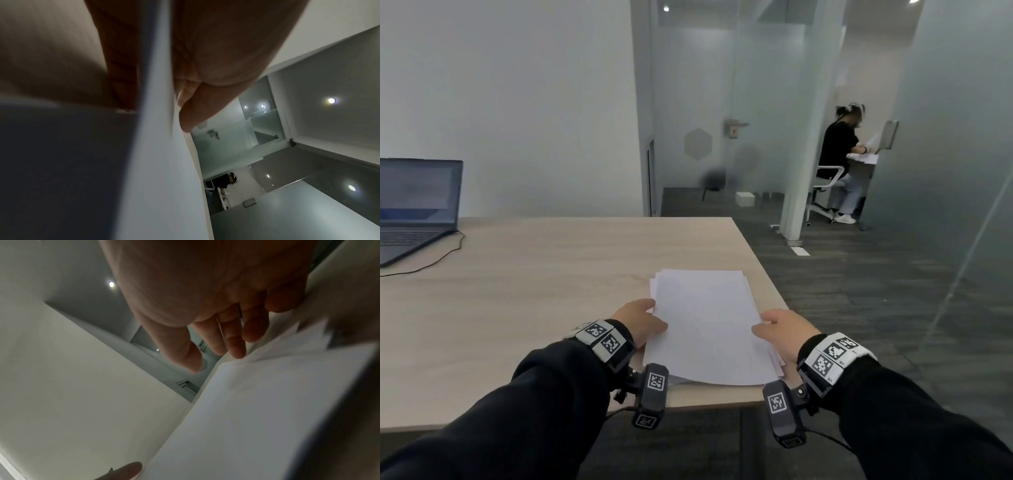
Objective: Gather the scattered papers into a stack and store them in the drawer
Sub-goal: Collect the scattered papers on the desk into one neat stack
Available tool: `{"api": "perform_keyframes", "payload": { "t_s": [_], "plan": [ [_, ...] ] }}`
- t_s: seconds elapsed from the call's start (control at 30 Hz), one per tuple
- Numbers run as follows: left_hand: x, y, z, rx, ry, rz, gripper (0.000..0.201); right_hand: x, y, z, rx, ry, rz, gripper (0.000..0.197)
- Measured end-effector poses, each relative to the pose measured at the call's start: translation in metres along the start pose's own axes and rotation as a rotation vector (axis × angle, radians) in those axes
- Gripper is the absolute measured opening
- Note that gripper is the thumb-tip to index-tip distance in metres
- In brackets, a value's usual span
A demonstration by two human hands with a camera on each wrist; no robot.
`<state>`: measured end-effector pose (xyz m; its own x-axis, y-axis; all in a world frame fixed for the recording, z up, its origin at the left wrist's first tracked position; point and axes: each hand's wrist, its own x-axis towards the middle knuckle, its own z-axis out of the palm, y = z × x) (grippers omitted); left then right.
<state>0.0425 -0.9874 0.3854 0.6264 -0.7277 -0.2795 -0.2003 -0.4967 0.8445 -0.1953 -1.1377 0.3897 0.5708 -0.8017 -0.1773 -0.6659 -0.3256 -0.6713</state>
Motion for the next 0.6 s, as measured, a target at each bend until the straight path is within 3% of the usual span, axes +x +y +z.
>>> {"api": "perform_keyframes", "payload": {
  "t_s": [0.1, 0.23, 0.3, 0.5, 0.57, 0.6],
  "plan": [
    [0.001, 0.004, -0.002, 0.138, 0.04, -0.025, 0.066, 0.002, 0.011, -0.006, -0.017, 0.017, -0.013, 0.033],
    [0.004, 0.004, 0.001, 0.37, 0.034, -0.056, 0.077, 0.004, 0.026, -0.016, 0.049, 0.08, 0.032, 0.019],
    [0.003, 0.007, 0.008, 0.534, 0.011, -0.063, 0.083, 0.008, 0.037, -0.02, 0.063, 0.12, 0.06, 0.027],
    [-0.002, 0.026, 0.039, 0.889, -0.052, 0.018, 0.066, 0.009, 0.07, -0.029, 0.22, 0.123, 0.157, 0.065],
    [-0.005, 0.032, 0.048, 0.918, -0.067, 0.05, 0.068, 0.009, 0.083, -0.031, 0.314, 0.078, 0.24, 0.064],
    [-0.006, 0.034, 0.054, 0.918, -0.08, 0.065, 0.068, 0.007, 0.089, -0.032, 0.414, 0.049, 0.282, 0.053]
  ]
}}
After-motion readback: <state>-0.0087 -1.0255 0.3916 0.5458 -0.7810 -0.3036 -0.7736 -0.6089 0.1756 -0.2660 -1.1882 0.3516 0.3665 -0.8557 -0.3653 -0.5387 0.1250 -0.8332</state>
